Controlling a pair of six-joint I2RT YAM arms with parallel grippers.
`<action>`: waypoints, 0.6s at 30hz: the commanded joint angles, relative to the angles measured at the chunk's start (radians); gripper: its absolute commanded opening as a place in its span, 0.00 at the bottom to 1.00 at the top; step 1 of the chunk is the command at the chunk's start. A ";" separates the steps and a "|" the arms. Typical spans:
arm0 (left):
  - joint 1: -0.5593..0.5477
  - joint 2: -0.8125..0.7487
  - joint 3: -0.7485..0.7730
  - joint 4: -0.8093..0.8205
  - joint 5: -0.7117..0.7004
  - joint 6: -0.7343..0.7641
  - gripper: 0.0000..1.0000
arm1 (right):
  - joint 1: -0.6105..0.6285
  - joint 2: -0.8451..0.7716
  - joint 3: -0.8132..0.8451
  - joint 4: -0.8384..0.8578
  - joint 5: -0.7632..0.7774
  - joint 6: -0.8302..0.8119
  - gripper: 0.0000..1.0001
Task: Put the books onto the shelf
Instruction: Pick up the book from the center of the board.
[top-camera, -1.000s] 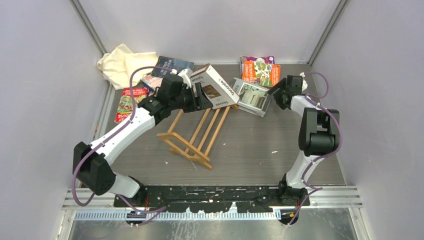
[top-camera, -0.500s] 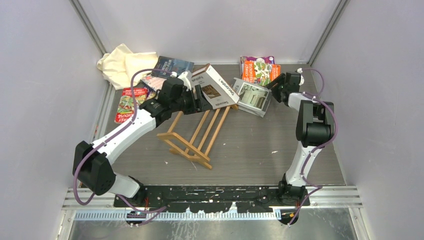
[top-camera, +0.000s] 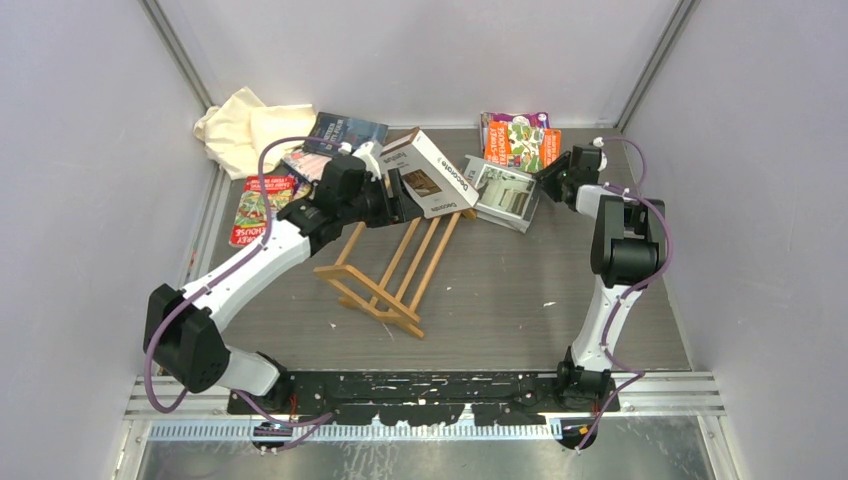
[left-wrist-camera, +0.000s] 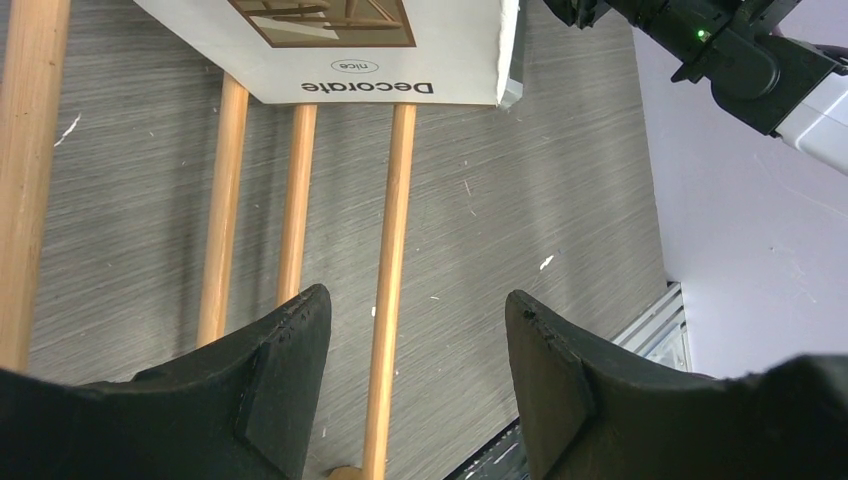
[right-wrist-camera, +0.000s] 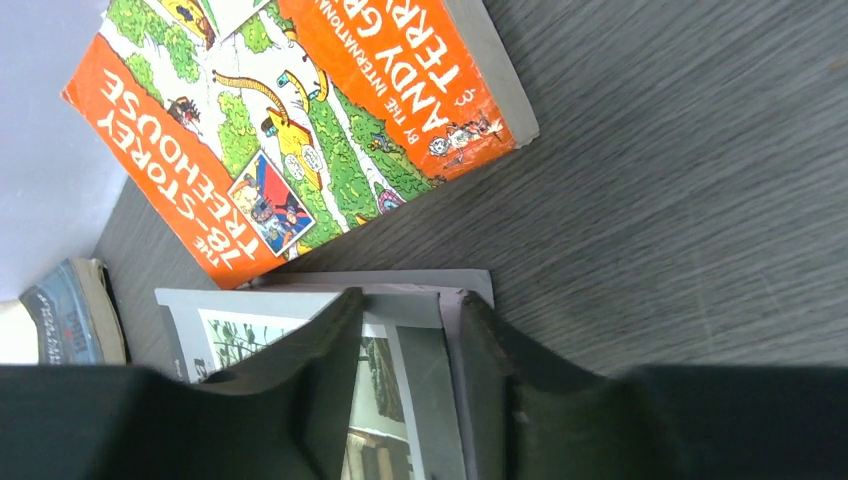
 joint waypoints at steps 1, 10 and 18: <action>-0.002 -0.050 -0.011 0.062 -0.014 0.011 0.65 | -0.003 -0.004 0.028 0.066 -0.027 -0.017 0.38; -0.003 -0.076 -0.037 0.067 -0.021 -0.007 0.65 | -0.008 -0.059 -0.045 0.081 -0.029 -0.002 0.05; -0.006 -0.117 -0.059 0.057 -0.029 -0.018 0.65 | -0.011 -0.164 -0.118 0.078 -0.012 0.015 0.01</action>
